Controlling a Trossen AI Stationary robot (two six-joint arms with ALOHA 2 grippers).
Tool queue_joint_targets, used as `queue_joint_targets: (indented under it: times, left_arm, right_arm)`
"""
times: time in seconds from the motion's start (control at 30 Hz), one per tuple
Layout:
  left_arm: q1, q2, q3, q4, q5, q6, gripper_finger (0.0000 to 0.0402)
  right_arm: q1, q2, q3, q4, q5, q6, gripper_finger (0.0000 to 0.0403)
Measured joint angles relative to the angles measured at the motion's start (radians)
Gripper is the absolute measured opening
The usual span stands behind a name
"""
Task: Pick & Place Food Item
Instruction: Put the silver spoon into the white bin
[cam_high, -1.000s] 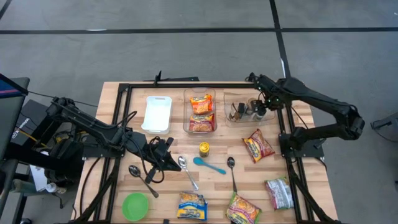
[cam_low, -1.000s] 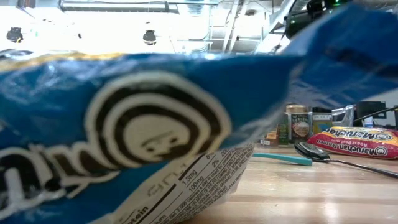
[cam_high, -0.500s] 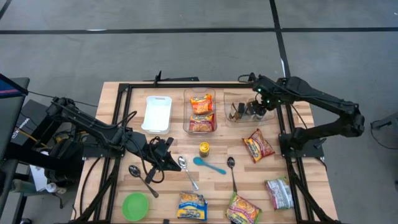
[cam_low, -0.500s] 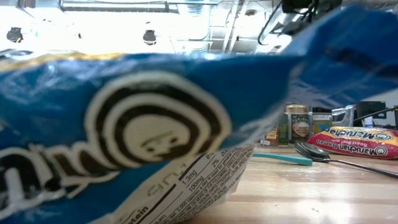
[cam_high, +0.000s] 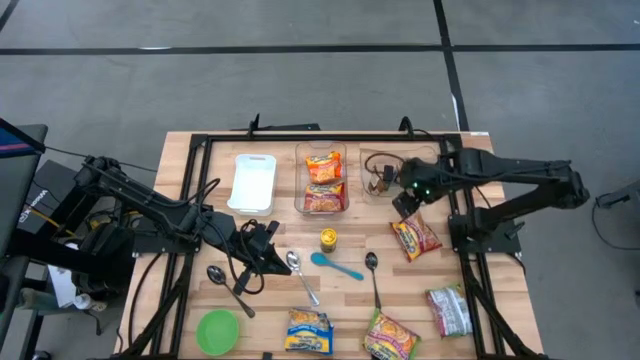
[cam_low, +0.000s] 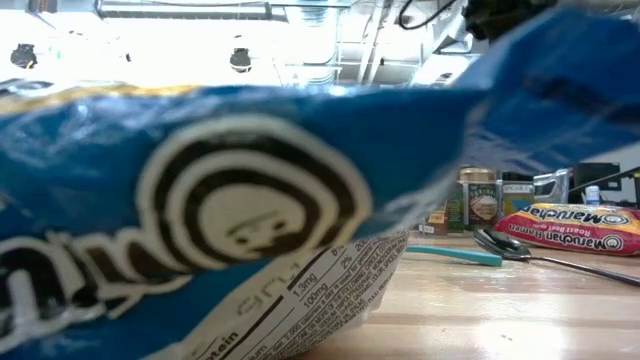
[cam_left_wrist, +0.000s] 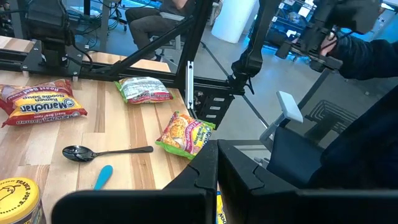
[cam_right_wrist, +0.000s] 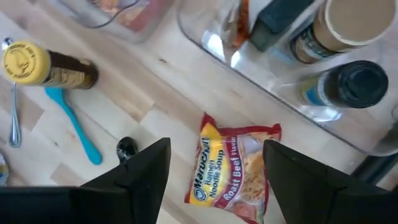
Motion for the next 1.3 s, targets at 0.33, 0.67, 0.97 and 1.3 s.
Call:
queue_joint_targets:
  times: [0.33, 0.67, 0.97, 1.3]
  left_arm:
    - [0.000, 0.000, 0.000, 0.000, 0.000, 0.000, 0.0000]
    - [0.000, 0.000, 0.000, 0.046, 0.000, 0.000, 0.0000]
    - [0.000, 0.000, 0.000, 0.266, 0.000, -0.216, 0.0000]
    - [0.011, 0.000, 0.000, 0.314, -0.032, -0.218, 0.0000]
  right_arm:
    - [0.179, 0.000, 0.000, 0.032, 0.052, 0.147, 0.0249]
    - [0.298, 0.001, 0.000, 0.115, 0.080, 0.229, 0.0249]
    - [0.372, 0.001, 0.000, 0.217, 0.114, 0.230, 0.0249]
    - [0.391, 0.004, 0.000, 0.249, 0.129, 0.231, 0.0249]
